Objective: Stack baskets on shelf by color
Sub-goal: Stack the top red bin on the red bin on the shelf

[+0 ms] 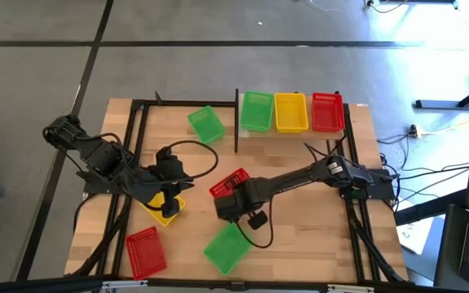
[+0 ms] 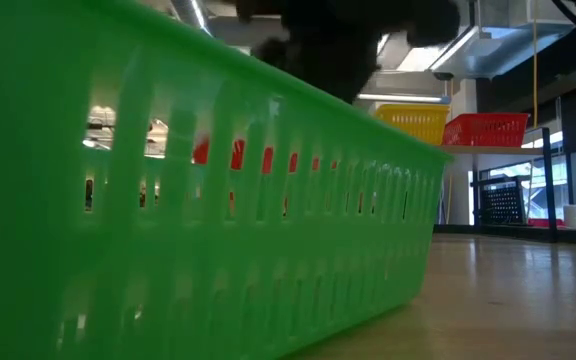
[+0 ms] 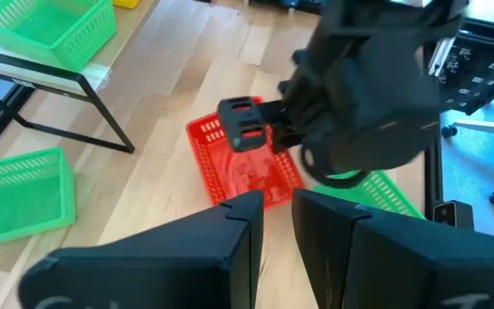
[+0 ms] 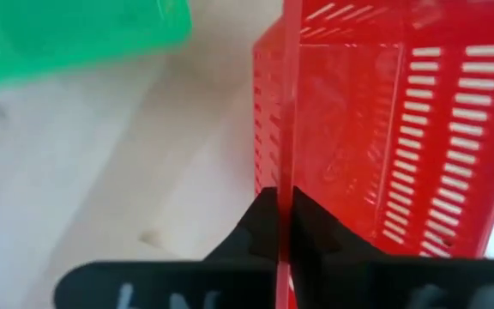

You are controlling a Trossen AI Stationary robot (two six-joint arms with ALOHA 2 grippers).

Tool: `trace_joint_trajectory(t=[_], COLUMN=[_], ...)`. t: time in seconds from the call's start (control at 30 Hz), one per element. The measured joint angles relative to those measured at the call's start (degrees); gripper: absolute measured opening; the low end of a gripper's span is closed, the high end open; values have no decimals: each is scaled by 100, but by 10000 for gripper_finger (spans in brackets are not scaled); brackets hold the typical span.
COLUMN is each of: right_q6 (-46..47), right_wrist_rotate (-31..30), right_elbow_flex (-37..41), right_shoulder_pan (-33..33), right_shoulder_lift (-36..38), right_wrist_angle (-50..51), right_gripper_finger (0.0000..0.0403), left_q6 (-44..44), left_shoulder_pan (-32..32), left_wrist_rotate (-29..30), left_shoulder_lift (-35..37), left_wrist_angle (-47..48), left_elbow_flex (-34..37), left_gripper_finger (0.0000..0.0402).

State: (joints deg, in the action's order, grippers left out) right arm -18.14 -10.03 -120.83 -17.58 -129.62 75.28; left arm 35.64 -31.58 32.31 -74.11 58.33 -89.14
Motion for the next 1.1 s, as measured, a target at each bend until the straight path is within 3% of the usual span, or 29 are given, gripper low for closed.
trace_joint_trajectory(t=[0.3,0.43,0.73,1.1], right_q6=[1607,3004,5981,6880], right_wrist_rotate=[-544,-700,-1100,-2244], right_elbow_flex=[-1003,-1427,-1424,-1420], right_shoulder_pan=[-449,-539,-727,-831], right_shoulder_lift=[0,19,566,1618], right_wrist_angle=[1028,1490,1475,1474], right_gripper_finger=[1,0,0,0], left_q6=[-24,-27,-768,-1229], left_shoulder_pan=[-26,-98,-250,-281], left_wrist_rotate=[4,5,6,269], left_shoulder_lift=[0,0,47,250], left_wrist_angle=[168,517,640,631], left_elbow_flex=[0,-2,0,0], left_gripper_finger=[55,55,55,55])
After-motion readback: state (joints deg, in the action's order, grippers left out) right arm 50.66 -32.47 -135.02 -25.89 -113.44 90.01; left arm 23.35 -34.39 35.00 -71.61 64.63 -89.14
